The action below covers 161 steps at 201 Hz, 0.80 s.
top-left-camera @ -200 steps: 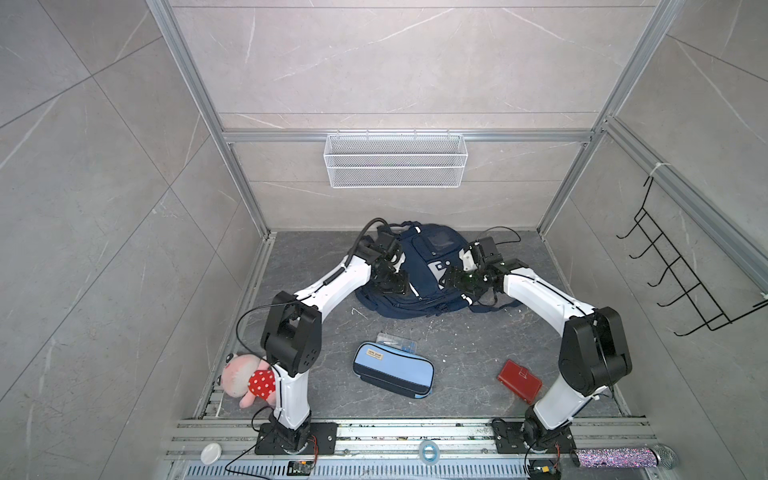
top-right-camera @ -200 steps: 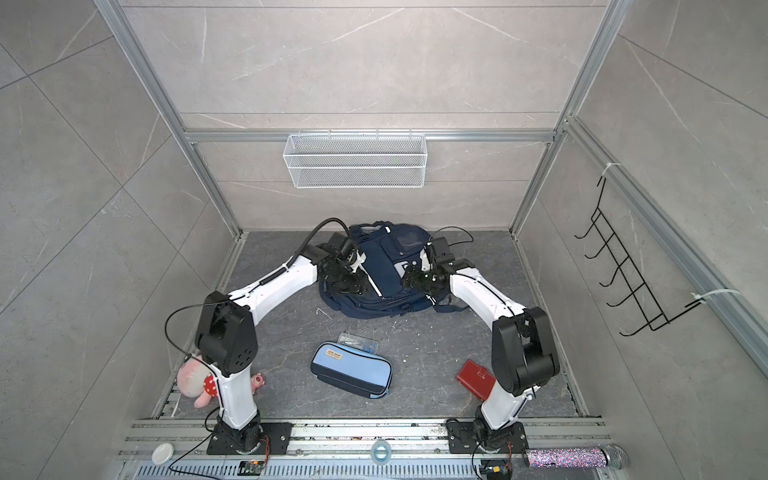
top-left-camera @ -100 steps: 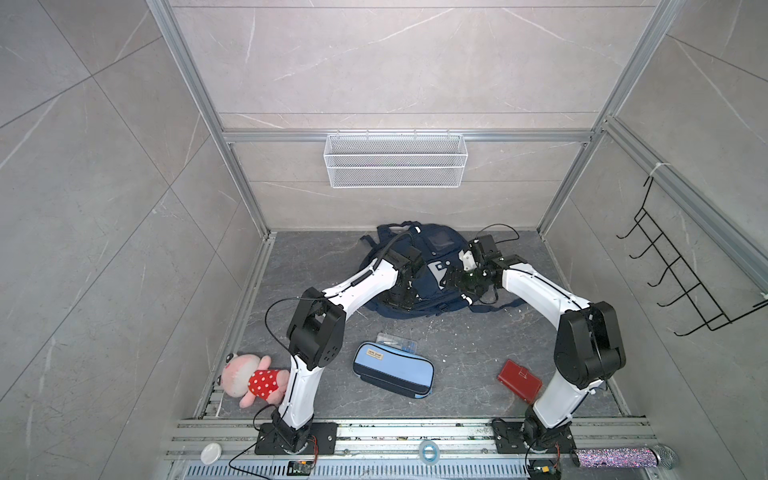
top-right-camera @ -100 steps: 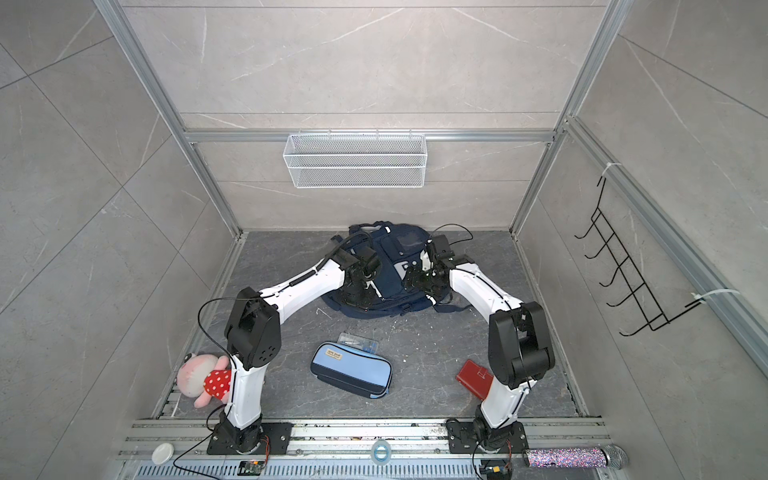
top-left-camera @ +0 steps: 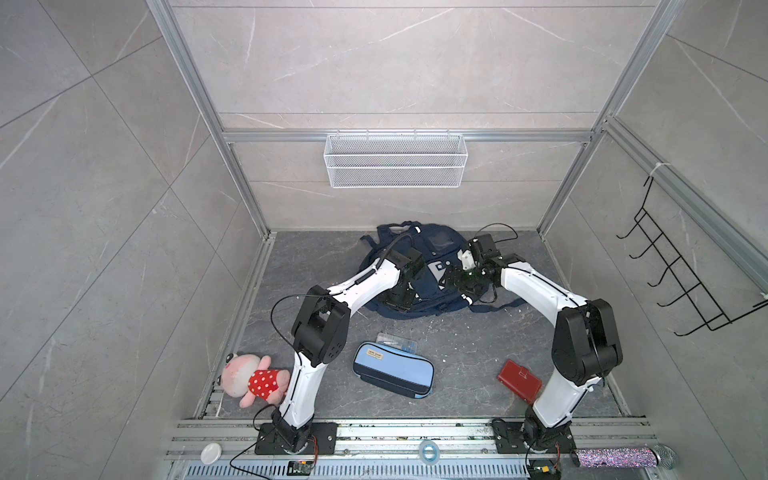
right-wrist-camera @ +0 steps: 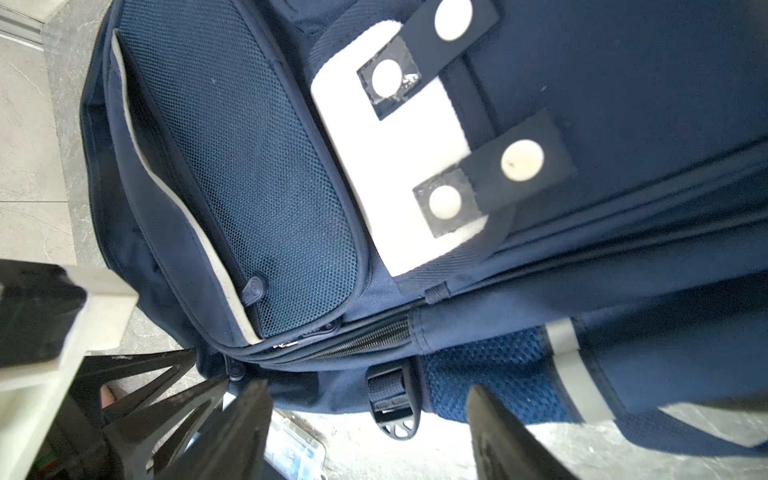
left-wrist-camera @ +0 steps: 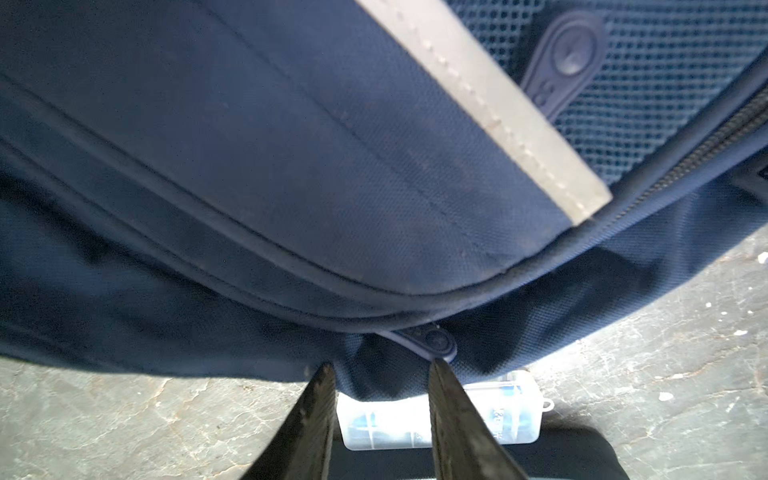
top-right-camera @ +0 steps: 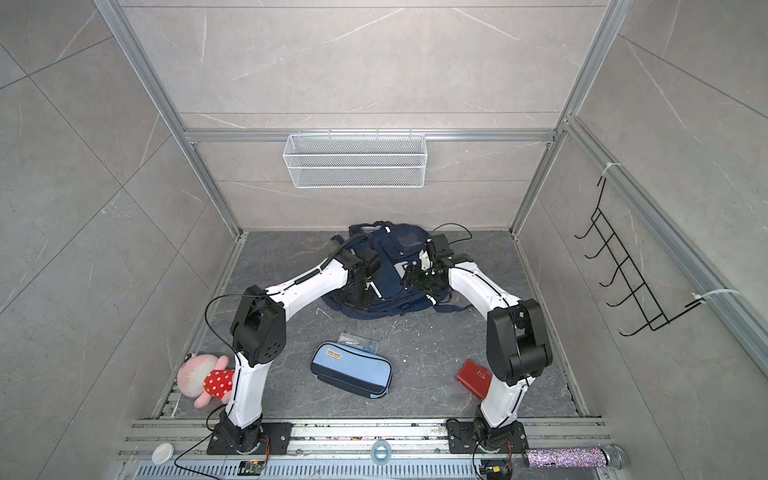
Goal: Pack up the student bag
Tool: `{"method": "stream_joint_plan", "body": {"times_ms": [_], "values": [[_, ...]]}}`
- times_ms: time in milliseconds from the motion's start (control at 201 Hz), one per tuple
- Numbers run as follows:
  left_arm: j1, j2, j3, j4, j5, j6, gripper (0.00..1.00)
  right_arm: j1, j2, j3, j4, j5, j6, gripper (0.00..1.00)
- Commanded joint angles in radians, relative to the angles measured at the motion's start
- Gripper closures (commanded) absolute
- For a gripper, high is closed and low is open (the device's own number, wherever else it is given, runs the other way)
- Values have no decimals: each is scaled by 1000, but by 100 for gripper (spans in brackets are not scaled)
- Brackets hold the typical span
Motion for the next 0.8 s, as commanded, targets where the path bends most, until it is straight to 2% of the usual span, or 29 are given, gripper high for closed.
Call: {"method": "stream_joint_plan", "body": {"times_ms": [0, 169, 344, 553, 677, 797], "values": [[6, -31, 46, 29, 63, -20, 55, 1, -24, -37, 13, -5, 2, 23], [17, 0, 59, 38, 110, -65, 55, 0, -29, -77, 35, -17, 13, 23], [15, 35, 40, 13, 41, -105, 59, 0, -17, -55, 16, -18, -11, 23], [9, 56, 10, 35, 25, -140, 60, -18, 8, -30, -7, -32, -46, 23], [-7, 67, 14, 5, -35, -145, 62, -37, 19, -37, -3, -49, -53, 23], [-17, 39, -50, 5, -65, -180, 66, -50, 25, -29, 2, -56, -63, 23]]}}
